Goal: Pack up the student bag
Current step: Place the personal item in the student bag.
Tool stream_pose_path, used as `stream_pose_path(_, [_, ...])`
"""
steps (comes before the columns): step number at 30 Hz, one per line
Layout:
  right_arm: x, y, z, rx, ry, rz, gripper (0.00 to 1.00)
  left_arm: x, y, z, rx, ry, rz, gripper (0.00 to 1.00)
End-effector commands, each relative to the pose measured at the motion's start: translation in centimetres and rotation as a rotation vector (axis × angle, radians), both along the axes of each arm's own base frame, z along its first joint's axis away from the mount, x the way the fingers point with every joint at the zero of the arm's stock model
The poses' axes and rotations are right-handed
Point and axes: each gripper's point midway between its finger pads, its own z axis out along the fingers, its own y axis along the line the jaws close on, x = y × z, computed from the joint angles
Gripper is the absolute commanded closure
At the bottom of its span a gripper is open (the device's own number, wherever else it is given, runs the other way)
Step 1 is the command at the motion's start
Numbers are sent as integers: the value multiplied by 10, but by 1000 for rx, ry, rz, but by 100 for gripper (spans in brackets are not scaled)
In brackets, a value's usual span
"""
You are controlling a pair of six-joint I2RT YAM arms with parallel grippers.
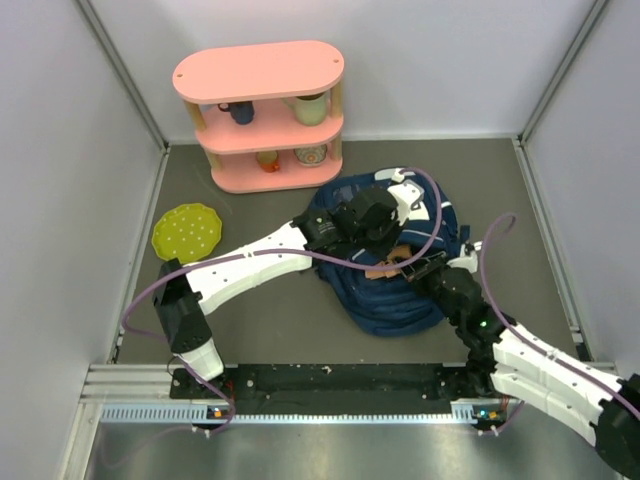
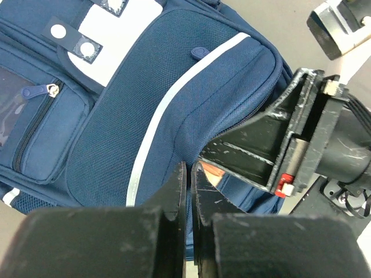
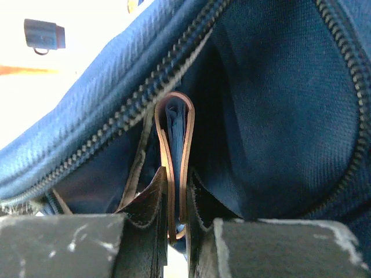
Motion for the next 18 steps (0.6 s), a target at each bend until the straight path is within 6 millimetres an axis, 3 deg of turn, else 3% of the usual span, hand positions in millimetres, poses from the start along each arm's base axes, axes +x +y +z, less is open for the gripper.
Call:
stream_pose_path(1, [31, -7, 33, 96, -120, -136, 100, -6, -17, 92, -255, -84, -20, 100])
stream_pose_path(3, [39, -6, 40, 98, -152, -147, 100, -5, -16, 92, -251, -87, -17, 100])
stream_pose_path(4, [44, -5, 29, 71, -117, -155, 100, -6, -16, 91, -249, -88, -16, 100])
stream_pose_path(7, [54, -7, 25, 45, -105, -190, 100, -5, -14, 90, -249, -92, -11, 100])
stream_pose_path(8, [58, -6, 15, 20, -81, -192, 100, -6, -14, 89, -248, -90, -10, 100])
stream_pose_path(10, [63, -5, 11, 6, -61, -181, 91, -5, -13, 89, -248, -94, -7, 100])
stream_pose_path(12, [65, -7, -2, -15, -45, -180, 88, -4, -11, 89, -247, -99, -3, 100])
stream_pose_path(17, [60, -14, -13, -61, -19, -141, 59, -3, -8, 79, -225, -94, 8, 100])
stream_pose_path(18, [58, -17, -6, -78, -39, -137, 55, -3, -9, 77, -223, -91, 7, 100])
